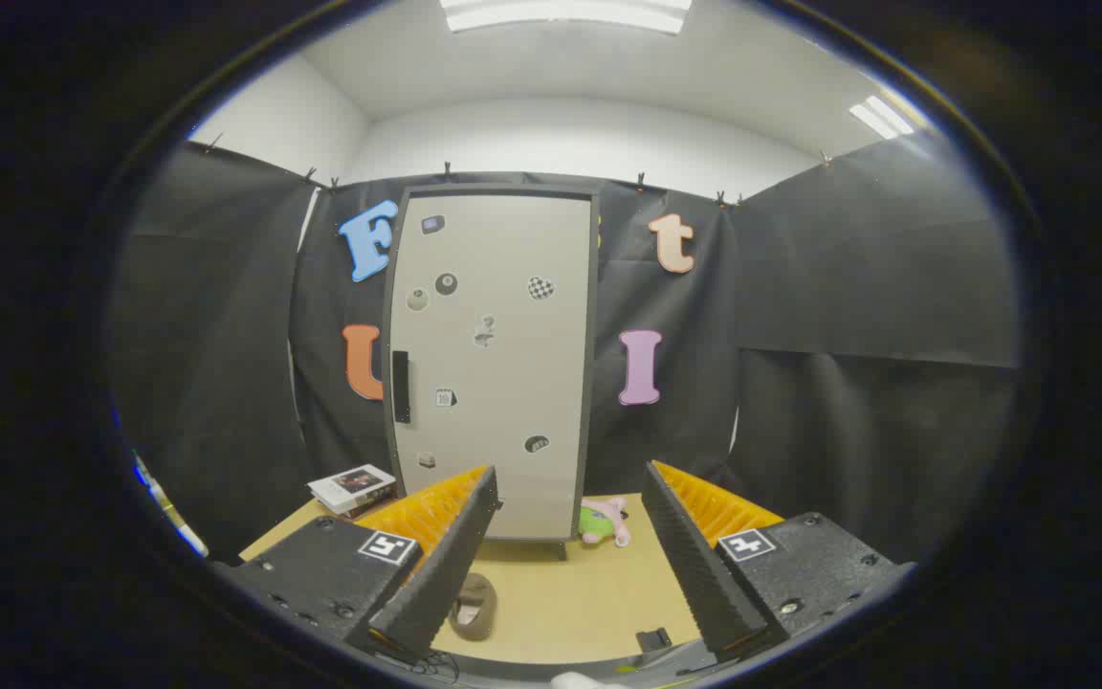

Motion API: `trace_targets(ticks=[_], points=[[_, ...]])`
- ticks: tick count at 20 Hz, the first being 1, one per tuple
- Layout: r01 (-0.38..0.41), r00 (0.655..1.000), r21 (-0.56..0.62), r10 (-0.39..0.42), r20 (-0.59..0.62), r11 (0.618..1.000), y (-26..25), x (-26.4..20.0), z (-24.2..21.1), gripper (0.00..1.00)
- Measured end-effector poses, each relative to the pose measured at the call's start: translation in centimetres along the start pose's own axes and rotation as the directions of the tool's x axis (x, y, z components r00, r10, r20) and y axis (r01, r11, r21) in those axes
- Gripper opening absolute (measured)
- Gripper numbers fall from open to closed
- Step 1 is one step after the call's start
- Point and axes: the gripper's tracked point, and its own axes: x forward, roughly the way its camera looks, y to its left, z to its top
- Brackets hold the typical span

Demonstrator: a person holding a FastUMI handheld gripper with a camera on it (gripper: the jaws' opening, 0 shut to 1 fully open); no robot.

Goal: Open the shoe cabinet door, grab the shoes and put them into the shoe cabinet, then close the shoe cabinet door.

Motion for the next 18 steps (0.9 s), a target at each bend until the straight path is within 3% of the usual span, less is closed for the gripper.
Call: trace_targets(ticks=[18], points=[[0.02, 1.0, 0.02, -0.02, -0.009, 1.0, 0.13, -0.57, -0.45, 1.0]])
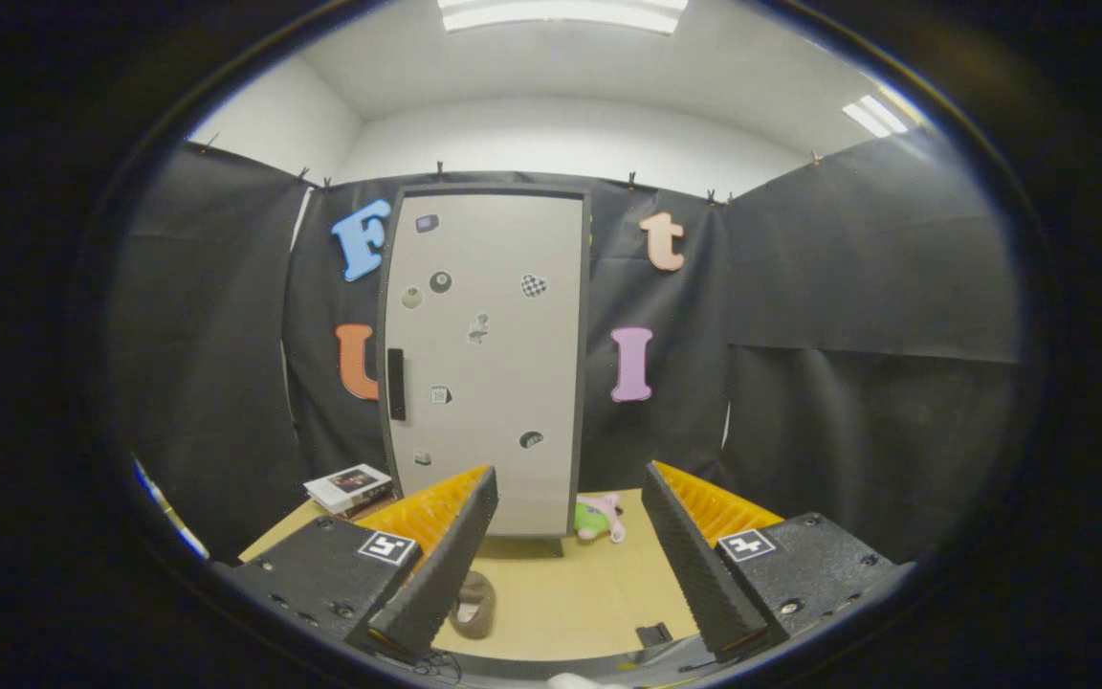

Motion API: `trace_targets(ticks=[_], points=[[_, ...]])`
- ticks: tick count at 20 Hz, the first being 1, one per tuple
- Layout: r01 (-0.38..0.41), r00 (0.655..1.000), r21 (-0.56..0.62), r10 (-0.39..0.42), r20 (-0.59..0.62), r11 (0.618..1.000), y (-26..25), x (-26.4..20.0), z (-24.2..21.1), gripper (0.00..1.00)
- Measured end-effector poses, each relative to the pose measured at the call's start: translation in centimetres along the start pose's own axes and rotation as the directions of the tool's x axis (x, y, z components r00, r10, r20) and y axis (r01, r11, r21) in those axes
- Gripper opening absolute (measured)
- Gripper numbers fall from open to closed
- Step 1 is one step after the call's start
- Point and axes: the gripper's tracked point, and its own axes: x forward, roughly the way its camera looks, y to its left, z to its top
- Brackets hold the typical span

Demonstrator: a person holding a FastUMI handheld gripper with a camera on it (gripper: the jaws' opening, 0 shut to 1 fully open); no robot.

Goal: Open the shoe cabinet door, grab the shoes and put them into the shoe cabinet, then close the shoe cabinet door.

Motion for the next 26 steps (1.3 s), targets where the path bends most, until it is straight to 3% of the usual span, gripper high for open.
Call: trace_targets(ticks=[7, 12, 20, 26], points=[[-0.008, 1.0, -0.011, 0.008, 0.016, 1.0, 3.2, 1.8, 0.8, 1.0], [-0.066, 0.998, 0.013, 0.066, 0.007, 0.998, 8.4, 5.5, 0.3, 1.0], [-0.214, 0.976, 0.039, 0.215, -0.021, 0.976, 19.8, 17.1, 0.0, 1.0], [-0.282, 0.958, 0.027, 0.283, -0.042, 0.959, 26.6, 26.4, -0.2, 1.0]])
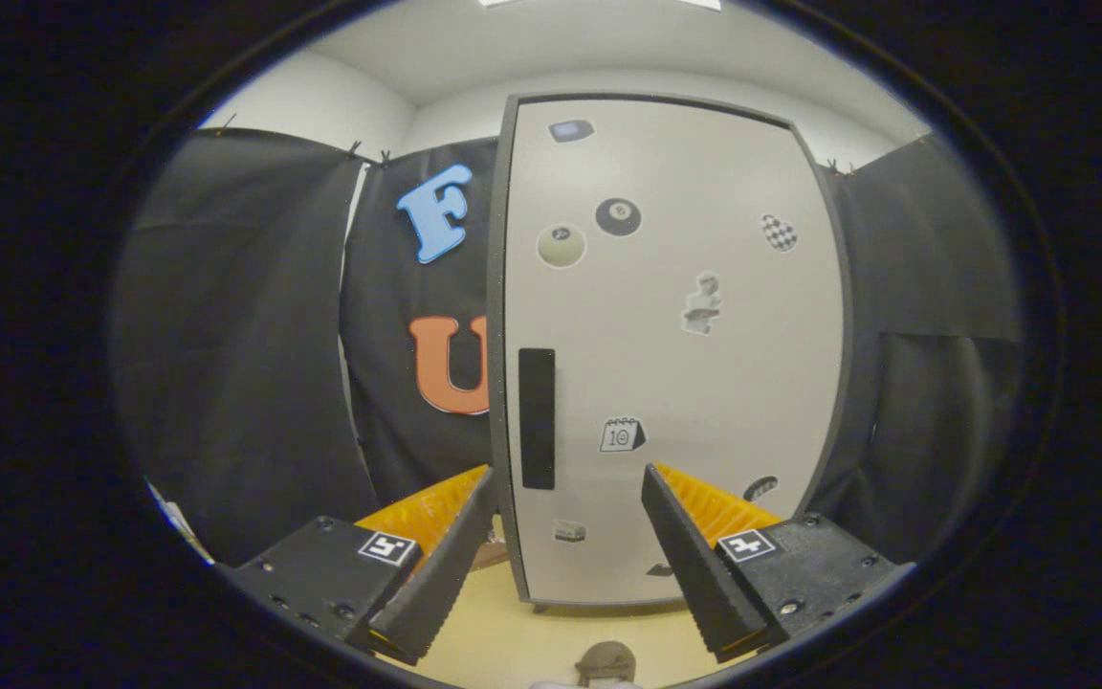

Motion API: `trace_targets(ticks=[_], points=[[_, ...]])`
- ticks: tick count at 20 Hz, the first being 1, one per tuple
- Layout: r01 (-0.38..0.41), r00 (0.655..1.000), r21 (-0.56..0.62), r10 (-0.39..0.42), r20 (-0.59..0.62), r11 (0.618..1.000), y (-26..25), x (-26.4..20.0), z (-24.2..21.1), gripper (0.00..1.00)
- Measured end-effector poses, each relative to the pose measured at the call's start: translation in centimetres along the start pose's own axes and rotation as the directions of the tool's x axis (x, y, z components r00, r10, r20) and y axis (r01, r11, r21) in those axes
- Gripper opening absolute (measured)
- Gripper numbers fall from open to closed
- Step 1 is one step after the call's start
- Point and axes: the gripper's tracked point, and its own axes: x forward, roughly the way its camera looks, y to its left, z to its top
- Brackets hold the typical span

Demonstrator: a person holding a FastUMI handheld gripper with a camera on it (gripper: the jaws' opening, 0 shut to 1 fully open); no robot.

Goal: Open the shoe cabinet door, grab the shoes and put them into the shoe cabinet, then close the shoe cabinet door.

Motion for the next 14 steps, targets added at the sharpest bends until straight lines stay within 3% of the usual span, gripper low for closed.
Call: trace_targets(ticks=[5, 8, 10, 13, 14], points=[[0.002, 0.999, 0.008, -0.002, -0.034, 1.0, 0.8, 7.2, -0.5, 0.99], [0.013, 0.999, 0.033, -0.012, -0.044, 0.999, 0.8, 9.2, -0.4, 0.95], [0.027, 0.999, 0.043, -0.025, -0.034, 0.999, 0.7, 9.7, -0.2, 0.81], [0.038, 0.999, 0.052, -0.036, -0.032, 0.998, 0.9, 10.4, -0.3, 0.47], [0.044, 0.998, 0.049, -0.043, -0.036, 0.998, 0.9, 10.4, -0.4, 0.42]])
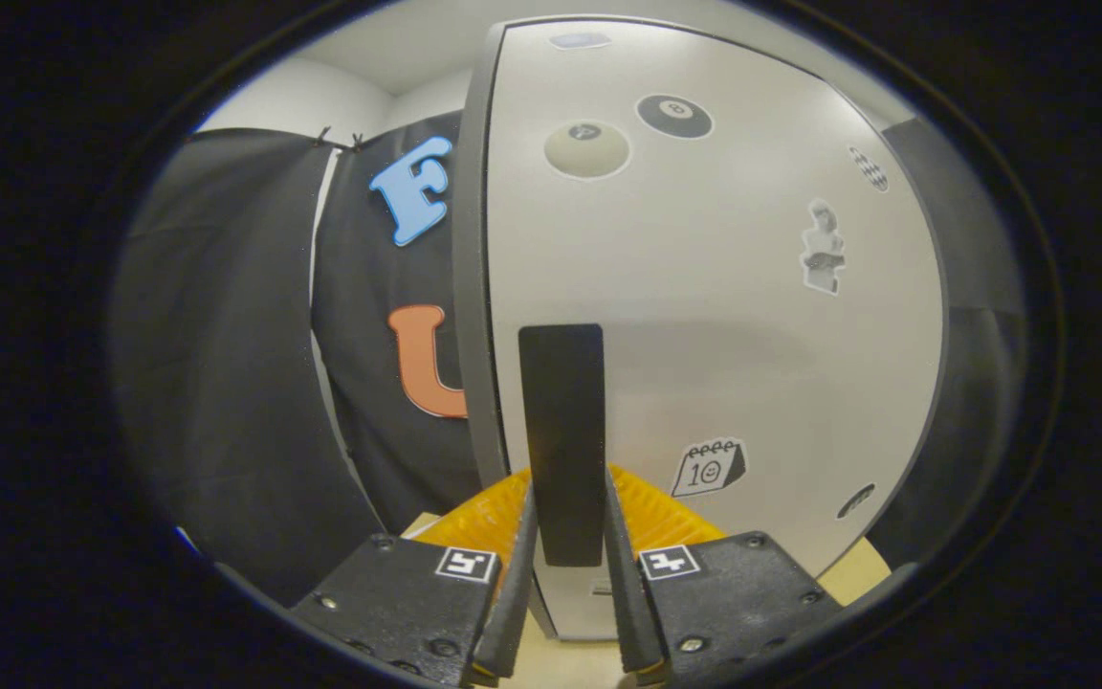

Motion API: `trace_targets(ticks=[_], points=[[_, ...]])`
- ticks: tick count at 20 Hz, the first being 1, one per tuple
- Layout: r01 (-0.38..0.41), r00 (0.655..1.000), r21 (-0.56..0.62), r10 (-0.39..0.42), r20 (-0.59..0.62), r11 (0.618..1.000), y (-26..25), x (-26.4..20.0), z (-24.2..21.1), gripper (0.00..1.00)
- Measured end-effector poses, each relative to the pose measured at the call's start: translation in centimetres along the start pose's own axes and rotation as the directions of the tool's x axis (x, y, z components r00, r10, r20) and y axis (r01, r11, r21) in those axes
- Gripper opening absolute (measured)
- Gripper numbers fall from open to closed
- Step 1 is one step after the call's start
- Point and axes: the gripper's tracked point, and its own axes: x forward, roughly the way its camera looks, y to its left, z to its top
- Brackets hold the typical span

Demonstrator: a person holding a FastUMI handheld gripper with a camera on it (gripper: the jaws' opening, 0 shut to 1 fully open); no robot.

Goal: Open the shoe cabinet door, grab the shoes and put them into the shoe cabinet, then close the shoe cabinet door.

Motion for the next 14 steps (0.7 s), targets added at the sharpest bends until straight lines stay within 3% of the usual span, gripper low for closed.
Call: trace_targets(ticks=[8, 14], points=[[-0.037, 0.999, -0.007, 0.037, -0.015, 0.999, -0.3, -0.8, -0.1, 0.35], [-0.093, 0.996, -0.022, 0.092, -0.019, 0.995, -1.3, -6.7, -0.8, 0.31]])
